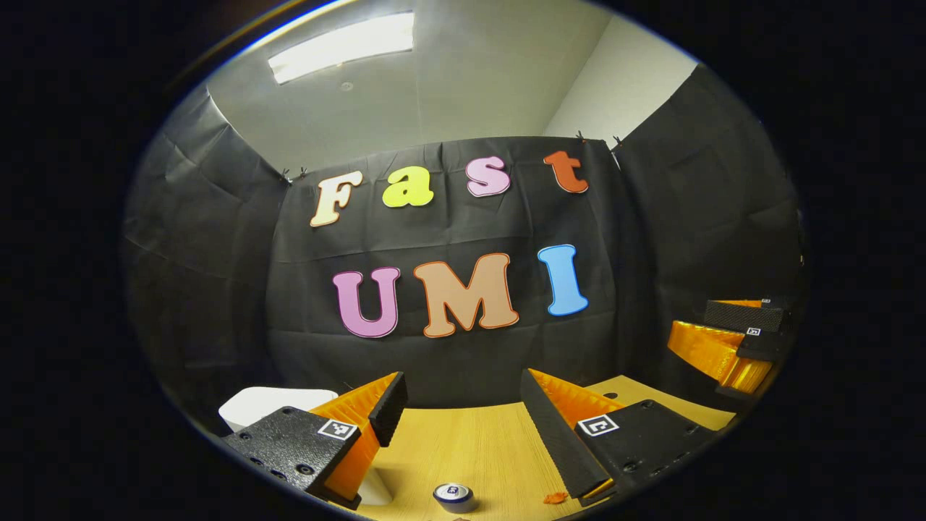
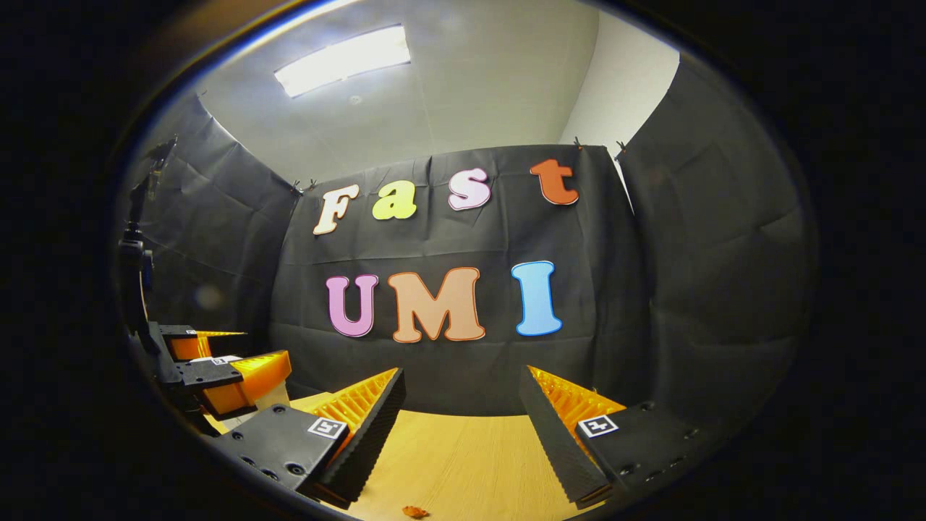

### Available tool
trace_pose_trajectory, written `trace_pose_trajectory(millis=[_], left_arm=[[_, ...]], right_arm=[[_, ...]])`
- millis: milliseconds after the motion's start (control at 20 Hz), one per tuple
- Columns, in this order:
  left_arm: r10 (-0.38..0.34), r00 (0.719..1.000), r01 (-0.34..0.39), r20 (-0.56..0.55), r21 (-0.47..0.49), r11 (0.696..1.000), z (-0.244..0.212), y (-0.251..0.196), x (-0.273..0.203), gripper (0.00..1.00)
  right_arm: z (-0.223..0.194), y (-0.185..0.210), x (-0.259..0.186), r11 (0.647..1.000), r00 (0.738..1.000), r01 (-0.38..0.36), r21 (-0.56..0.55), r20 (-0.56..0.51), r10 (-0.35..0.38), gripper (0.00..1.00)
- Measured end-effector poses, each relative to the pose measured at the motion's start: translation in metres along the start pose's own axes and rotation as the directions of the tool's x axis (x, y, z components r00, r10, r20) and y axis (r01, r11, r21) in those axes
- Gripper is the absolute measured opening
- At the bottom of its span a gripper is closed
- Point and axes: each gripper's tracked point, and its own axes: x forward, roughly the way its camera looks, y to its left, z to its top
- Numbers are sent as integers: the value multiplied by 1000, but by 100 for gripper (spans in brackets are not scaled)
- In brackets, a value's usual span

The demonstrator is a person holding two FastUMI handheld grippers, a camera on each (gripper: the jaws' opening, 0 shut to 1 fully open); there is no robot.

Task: Press the lid of the desktop garbage bin to open it, pick up the crumpled paper on the desktop and throw it into the bin, then pick up the pop can on the desktop and drop it into the bin, and finally close the garbage bin lid.

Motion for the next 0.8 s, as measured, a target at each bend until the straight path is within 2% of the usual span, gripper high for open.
trace_pose_trajectory(millis=[800], left_arm=[[51,999,-51,-2,-35,998,-3,28,9,94]], right_arm=[[-9,18,14,999,999,-41,-17,-21,41,99]])
